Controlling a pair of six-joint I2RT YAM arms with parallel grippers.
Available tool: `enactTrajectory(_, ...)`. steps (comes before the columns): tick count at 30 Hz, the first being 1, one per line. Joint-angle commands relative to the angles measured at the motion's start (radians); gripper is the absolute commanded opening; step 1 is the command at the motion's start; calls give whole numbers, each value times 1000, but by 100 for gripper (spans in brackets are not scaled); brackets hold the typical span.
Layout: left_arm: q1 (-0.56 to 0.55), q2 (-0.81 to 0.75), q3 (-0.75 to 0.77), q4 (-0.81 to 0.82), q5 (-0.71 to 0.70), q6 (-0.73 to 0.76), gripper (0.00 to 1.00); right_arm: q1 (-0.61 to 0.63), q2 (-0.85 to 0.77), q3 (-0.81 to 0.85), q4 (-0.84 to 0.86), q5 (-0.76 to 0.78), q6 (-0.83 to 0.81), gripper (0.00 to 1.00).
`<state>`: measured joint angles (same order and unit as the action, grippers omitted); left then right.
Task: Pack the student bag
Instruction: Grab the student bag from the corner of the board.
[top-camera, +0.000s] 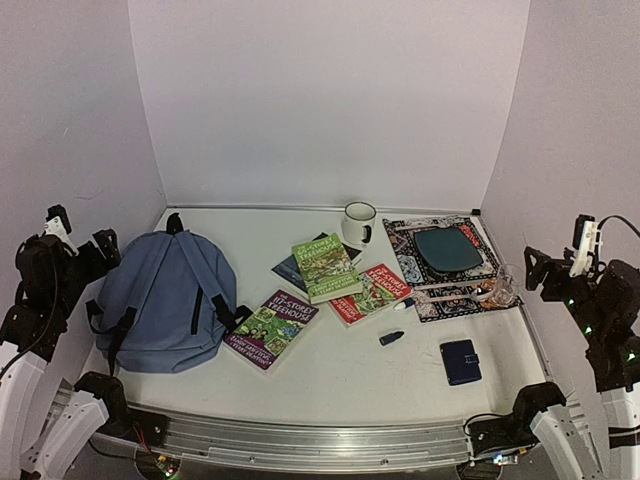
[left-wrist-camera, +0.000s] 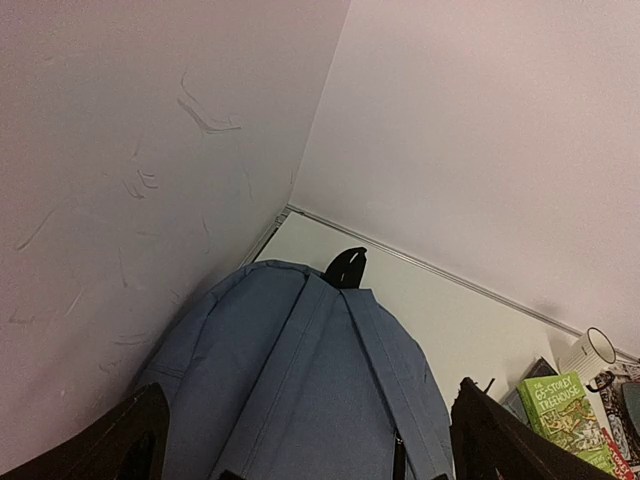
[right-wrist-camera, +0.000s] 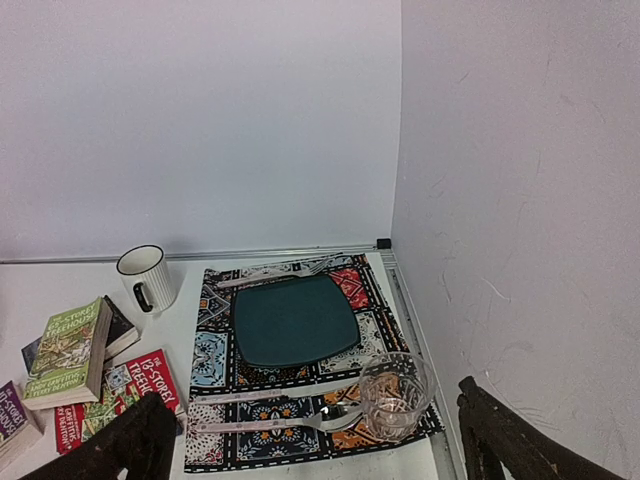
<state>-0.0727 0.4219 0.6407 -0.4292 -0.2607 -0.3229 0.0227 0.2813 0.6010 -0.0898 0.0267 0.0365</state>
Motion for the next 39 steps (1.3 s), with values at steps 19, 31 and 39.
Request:
enactTrajectory(19, 2, 622, 162, -65, 249, -177, 99, 5, 76, 5, 45, -108, 1, 98)
enactTrajectory(31, -389, 1148, 441, -306, 97, -338, 99, 5, 134, 10, 38, -173, -10, 98)
enactTrajectory(39, -625, 1320, 581, -572, -114, -390, 100, 5, 137, 13, 30, -167, -11, 98)
